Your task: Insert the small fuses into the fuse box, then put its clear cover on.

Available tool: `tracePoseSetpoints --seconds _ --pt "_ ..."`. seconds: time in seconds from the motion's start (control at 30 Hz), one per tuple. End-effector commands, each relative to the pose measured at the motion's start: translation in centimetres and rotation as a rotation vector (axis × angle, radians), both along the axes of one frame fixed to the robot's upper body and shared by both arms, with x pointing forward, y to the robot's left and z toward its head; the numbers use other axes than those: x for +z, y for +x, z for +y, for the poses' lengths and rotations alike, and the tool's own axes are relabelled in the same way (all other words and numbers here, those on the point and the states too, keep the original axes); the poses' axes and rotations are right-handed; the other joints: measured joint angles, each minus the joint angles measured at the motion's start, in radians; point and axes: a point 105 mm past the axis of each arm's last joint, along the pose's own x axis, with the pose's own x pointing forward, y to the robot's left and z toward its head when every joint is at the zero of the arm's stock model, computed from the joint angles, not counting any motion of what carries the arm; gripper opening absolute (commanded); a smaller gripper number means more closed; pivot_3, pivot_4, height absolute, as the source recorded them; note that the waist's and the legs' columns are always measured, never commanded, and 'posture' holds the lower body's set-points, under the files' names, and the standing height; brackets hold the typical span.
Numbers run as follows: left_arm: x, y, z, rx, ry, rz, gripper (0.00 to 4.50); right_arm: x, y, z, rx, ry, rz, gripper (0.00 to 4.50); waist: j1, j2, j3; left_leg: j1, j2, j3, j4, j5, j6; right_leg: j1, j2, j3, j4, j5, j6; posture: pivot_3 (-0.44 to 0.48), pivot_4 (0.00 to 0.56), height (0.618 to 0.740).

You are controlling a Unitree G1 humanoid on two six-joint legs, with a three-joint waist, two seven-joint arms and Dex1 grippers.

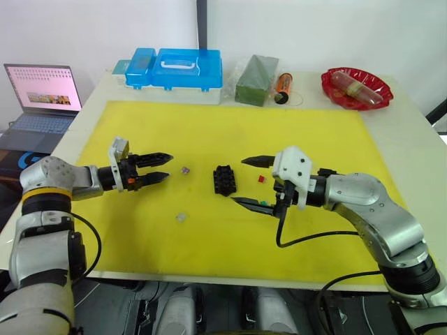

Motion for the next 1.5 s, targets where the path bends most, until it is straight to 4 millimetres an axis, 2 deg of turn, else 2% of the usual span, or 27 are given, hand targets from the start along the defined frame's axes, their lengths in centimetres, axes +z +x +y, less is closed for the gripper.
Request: tracePoseSetpoints --seconds 0.03,0.33,0.63,1.07,1.4,1.5 --pt "1.2 1.0 -0.5 0.002 -0.009 -0.059 4.5 1.2 0.0 0.3 0.015 0.017 -0.047 4.48 0.004 0.0 0.0 0.0 0.0 0.0 0.0 0.0 0.0 0.0 0.0 0.0 0.0 0.0 0.0 0.0 0.15 0.74" --pt "0.3 2.0 -2.1 -0.015 0.007 -0.065 4.5 1.4 0.1 0.1 0.007 0.013 -0.05 4.48 0.005 0.0 0.0 0.0 0.0 0.0 0.0 0.0 0.0 0.0 0.0 0.0 0.0 0.0 0.0 0.0 0.15 0.74" --pt "-0.3 1.9 -3.4 -0.069 0.017 -0.049 4.5 1.3 0.0 0.0 -0.005 0.012 -0.049 4.48 0.006 0.0 0.0 0.0 0.0 0.0 0.0 0.0 0.0 0.0 0.0 0.0 0.0 0.0 0.0 0.0 0.15 0.74" --pt "-2.1 1.7 -4.5 -0.109 0.073 -0.018 4.5 1.1 0.1 -0.1 -0.016 0.015 -0.046 4.48 0.007 0.0 0.0 0.0 0.0 -0.001 0.0 -0.003 0.004 0.001 0.0 0.0 0.0 0.0 0.0 0.0 0.15 0.74" --pt "-2.2 1.8 -5.4 -0.124 0.06 -0.024 4.5 1.0 0.1 -0.1 -0.019 0.013 -0.046 4.48 0.008 0.0 0.0 0.0 -0.001 -0.003 0.001 -0.003 0.005 0.003 0.0 -0.001 -0.001 0.0 0.0 0.0 0.15 0.74" --pt "-3.4 1.8 -5.0 -0.113 0.125 -0.02 4.5 0.9 0.2 -0.2 -0.023 0.01 -0.047 4.48 0.008 0.0 0.0 0.0 -0.001 -0.004 0.001 -0.003 0.005 0.003 0.0 -0.002 -0.001 0.0 0.0 0.0 0.15 0.74"
